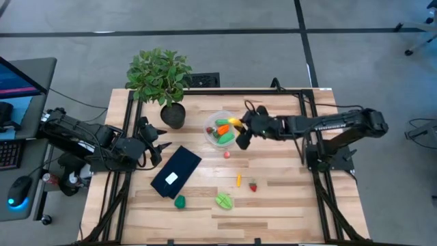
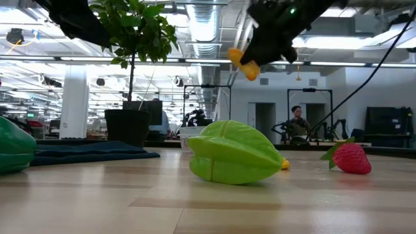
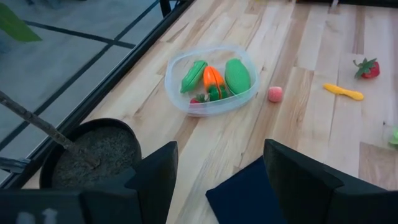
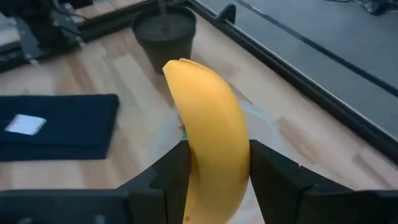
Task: Pick and placing Produce into tupperware
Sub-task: Put the yellow banana into the transparent bin
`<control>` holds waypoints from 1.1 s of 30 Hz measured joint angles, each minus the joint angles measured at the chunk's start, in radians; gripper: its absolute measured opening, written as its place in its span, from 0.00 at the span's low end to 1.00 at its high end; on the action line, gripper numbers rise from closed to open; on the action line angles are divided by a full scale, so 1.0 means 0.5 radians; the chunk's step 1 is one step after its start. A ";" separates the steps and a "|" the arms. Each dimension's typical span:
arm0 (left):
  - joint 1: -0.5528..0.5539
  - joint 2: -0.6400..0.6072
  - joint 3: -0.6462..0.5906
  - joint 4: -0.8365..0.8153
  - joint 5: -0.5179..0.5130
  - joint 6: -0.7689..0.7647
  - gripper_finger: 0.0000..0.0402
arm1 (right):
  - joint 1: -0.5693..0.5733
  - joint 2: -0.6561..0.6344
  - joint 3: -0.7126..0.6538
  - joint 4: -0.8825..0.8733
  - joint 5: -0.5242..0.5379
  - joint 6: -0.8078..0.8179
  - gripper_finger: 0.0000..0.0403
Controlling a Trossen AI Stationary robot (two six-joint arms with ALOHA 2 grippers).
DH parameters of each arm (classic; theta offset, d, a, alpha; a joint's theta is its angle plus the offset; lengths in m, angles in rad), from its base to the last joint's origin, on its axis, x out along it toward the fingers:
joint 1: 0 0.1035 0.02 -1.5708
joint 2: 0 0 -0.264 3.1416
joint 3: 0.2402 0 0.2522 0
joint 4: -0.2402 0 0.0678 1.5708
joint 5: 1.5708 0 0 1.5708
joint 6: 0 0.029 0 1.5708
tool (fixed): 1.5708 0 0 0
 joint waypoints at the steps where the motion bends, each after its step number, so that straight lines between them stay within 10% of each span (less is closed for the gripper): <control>1: 0.000 0.000 0.000 0.004 0.000 0.000 0.57 | -0.035 0.011 -0.001 0.017 -0.030 -0.037 0.36; 33: 0.000 0.142 0.000 0.689 -0.084 -0.200 0.57 | -0.699 0.561 -0.001 0.541 -0.971 -0.966 0.37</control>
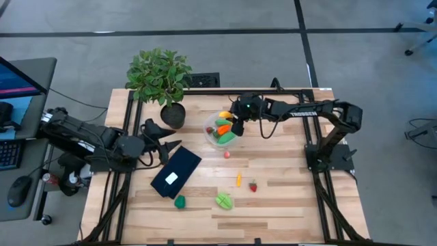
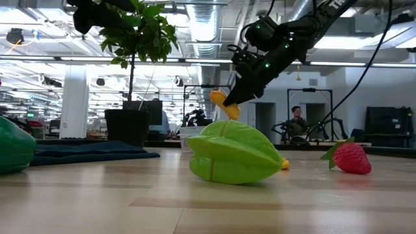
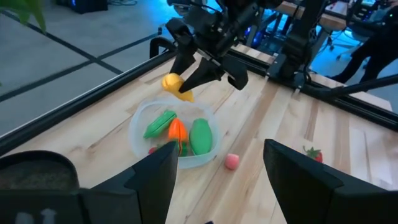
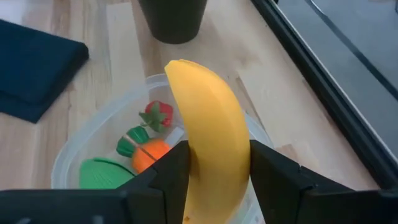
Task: Pick and placing Produce into tupperware
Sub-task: Put the yellow banana into the transparent bin
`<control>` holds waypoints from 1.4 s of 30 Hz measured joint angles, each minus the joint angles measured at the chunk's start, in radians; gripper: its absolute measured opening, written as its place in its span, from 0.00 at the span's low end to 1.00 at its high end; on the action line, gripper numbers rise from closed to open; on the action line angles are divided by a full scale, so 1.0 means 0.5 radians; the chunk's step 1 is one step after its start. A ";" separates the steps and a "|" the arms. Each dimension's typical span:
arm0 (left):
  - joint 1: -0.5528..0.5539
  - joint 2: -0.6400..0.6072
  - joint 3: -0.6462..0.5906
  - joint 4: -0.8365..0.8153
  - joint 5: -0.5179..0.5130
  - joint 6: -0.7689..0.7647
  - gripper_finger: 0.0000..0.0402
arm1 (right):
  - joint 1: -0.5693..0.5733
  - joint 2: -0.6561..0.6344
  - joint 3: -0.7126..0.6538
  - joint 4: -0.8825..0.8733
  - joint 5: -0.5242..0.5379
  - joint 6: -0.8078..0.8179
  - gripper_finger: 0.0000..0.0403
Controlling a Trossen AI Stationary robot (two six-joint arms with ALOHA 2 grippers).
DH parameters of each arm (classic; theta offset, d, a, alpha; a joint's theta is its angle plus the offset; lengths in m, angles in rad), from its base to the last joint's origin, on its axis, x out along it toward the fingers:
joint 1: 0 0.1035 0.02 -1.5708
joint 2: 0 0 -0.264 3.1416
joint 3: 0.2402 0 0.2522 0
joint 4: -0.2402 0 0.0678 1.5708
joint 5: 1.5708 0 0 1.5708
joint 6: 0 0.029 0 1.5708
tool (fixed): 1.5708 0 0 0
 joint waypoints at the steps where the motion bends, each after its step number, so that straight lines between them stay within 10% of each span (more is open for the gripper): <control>1: 0.000 0.018 0.000 0.028 -0.002 0.000 0.57 | 0.000 0.000 0.001 0.009 -0.002 -0.031 0.38; 42: -0.002 0.214 -0.001 0.306 -0.136 0.037 0.57 | -0.031 0.353 0.198 -0.082 -0.177 -0.364 0.40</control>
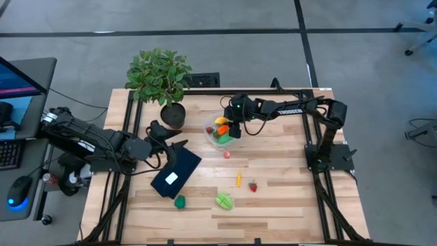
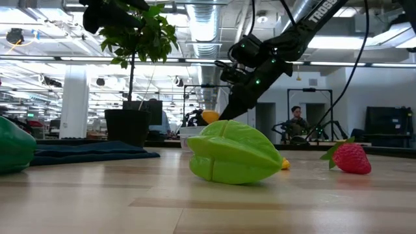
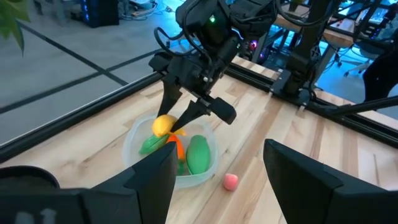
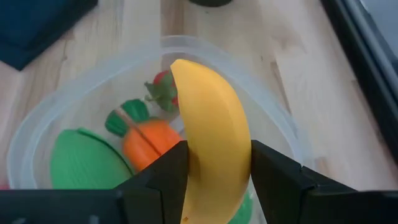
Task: Pick and placing Produce into tupperware
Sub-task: Put the yellow banana into the transparent bin, then put the green bell pepper into the transparent bin
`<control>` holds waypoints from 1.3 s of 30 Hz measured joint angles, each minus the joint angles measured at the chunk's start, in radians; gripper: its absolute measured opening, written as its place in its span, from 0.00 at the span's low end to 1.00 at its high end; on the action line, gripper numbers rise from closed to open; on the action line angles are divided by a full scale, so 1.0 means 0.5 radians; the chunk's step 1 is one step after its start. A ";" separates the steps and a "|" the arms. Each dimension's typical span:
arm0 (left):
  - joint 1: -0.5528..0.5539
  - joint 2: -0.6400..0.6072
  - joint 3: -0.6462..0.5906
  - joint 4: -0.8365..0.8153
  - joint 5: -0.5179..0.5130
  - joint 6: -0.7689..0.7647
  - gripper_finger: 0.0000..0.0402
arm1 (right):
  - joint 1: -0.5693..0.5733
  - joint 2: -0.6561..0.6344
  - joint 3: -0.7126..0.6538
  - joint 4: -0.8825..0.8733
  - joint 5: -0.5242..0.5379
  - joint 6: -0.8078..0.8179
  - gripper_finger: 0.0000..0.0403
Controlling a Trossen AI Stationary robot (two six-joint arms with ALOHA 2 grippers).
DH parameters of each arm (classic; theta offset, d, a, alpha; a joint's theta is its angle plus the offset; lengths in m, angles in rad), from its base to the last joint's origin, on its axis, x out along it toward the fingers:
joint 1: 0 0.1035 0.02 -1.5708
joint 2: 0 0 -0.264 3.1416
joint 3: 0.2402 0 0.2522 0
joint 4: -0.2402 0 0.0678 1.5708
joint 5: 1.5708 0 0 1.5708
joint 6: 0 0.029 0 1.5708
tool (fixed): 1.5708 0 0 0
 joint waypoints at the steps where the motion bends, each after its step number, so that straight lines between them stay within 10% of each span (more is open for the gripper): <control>1: 0.000 0.000 0.000 -0.001 0.001 0.001 0.57 | -0.001 0.000 0.000 -0.001 0.000 0.003 0.40; 25: 0.000 0.000 0.002 -0.032 0.001 0.006 0.57 | 0.022 -0.121 0.000 -0.044 -0.007 0.161 0.53; 39: 0.002 0.000 0.002 -0.087 0.002 0.064 0.57 | 0.268 -0.679 0.000 -0.852 -0.008 0.219 0.51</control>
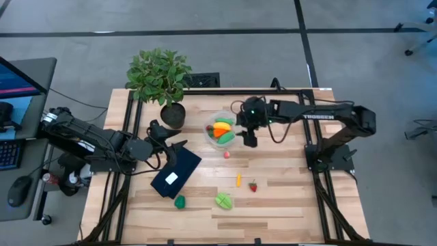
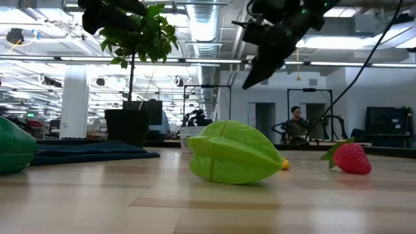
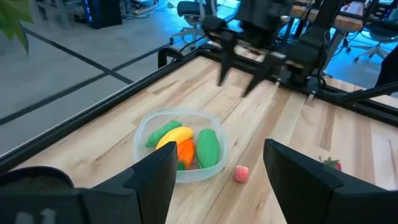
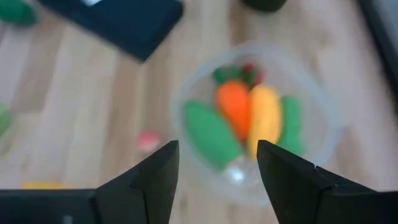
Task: Pick and placing Produce into tupperware
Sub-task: Put the green bell pepper into the transparent bin
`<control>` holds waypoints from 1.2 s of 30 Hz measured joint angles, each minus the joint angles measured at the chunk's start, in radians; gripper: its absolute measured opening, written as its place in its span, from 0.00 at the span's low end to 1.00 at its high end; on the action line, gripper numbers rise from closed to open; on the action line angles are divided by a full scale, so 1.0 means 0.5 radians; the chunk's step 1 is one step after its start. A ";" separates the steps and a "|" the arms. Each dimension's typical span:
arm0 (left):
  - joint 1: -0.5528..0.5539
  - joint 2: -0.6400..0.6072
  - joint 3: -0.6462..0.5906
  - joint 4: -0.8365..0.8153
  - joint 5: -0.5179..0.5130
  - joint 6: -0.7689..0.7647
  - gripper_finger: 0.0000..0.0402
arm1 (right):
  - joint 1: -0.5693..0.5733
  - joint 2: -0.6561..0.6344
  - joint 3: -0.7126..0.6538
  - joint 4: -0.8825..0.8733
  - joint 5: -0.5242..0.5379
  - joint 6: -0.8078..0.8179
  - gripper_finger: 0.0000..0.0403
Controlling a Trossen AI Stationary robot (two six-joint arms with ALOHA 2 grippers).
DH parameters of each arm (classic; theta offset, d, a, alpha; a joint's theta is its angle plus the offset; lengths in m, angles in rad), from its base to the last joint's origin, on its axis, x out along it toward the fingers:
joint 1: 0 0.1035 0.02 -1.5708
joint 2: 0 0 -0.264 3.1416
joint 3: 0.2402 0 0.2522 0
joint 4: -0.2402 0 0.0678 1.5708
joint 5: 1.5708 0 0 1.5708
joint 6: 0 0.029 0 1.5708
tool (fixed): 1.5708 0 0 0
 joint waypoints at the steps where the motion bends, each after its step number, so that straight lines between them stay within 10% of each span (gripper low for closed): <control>1: 0.000 0.000 0.000 -0.007 0.000 0.000 0.57 | 0.027 -0.015 0.000 -0.062 0.000 0.022 0.51; 12: 0.000 0.000 0.000 -0.106 0.057 -0.004 0.57 | 0.275 -0.032 -0.063 -0.263 0.000 0.329 0.49; 24: -0.021 0.022 0.000 -0.442 1.173 -0.223 0.57 | 0.469 -0.412 -0.467 -0.166 0.015 0.796 0.48; 36: -0.161 0.264 0.000 -0.486 1.633 -1.038 0.57 | 0.720 -0.871 -0.655 -0.173 0.365 1.248 0.45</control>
